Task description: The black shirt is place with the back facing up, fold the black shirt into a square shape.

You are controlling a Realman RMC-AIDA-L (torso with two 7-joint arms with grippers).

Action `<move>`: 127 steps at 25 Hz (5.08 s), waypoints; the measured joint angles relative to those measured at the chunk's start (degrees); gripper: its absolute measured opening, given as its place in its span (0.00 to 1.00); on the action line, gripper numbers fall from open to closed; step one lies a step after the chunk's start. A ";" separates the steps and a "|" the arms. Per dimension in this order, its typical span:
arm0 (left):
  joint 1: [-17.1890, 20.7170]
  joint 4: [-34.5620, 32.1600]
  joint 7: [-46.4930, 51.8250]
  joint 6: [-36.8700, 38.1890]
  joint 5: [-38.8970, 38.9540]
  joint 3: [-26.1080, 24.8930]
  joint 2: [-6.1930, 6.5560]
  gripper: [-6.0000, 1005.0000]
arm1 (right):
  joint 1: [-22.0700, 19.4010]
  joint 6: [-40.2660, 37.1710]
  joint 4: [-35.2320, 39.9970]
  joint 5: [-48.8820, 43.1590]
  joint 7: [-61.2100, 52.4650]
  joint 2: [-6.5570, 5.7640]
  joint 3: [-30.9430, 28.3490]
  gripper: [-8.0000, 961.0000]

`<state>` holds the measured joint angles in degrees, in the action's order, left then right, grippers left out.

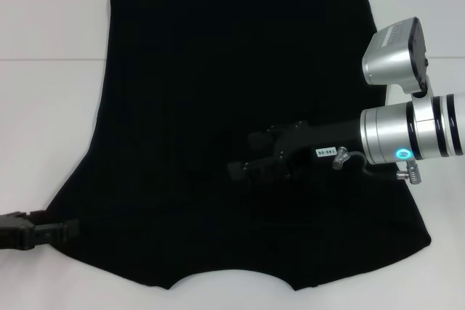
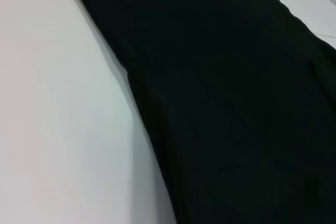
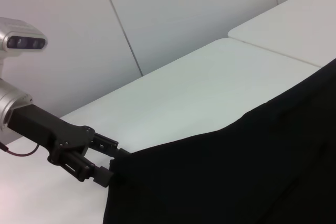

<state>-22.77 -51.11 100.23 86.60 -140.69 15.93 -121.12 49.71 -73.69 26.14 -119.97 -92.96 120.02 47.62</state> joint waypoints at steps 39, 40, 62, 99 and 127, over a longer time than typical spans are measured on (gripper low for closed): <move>-2.01 2.24 2.93 0.74 1.65 -0.50 0.52 0.02 | -13.44 -7.90 10.15 0.22 -18.94 -5.90 0.08 0.95; -2.01 2.24 2.94 0.75 1.67 -0.47 0.50 0.02 | -14.32 -7.80 10.17 0.08 -21.53 -6.90 -0.04 0.94; -2.65 3.22 2.54 0.77 1.75 -0.50 0.48 0.02 | -19.41 -9.65 8.74 -10.81 -34.62 -11.85 -1.61 0.89; -3.67 3.74 2.55 -0.21 1.74 -0.55 0.88 0.02 | -15.20 -9.36 9.52 -16.01 -36.50 -8.53 -1.82 0.32; 0.07 3.12 5.13 21.93 1.45 -8.82 1.69 0.02 | -32.58 -27.07 15.54 -16.02 -14.29 -10.72 -24.90 0.08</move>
<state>-22.70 -47.99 105.36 108.53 -139.24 7.11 -119.43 17.13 -100.76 41.68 -135.98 -107.25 109.31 22.72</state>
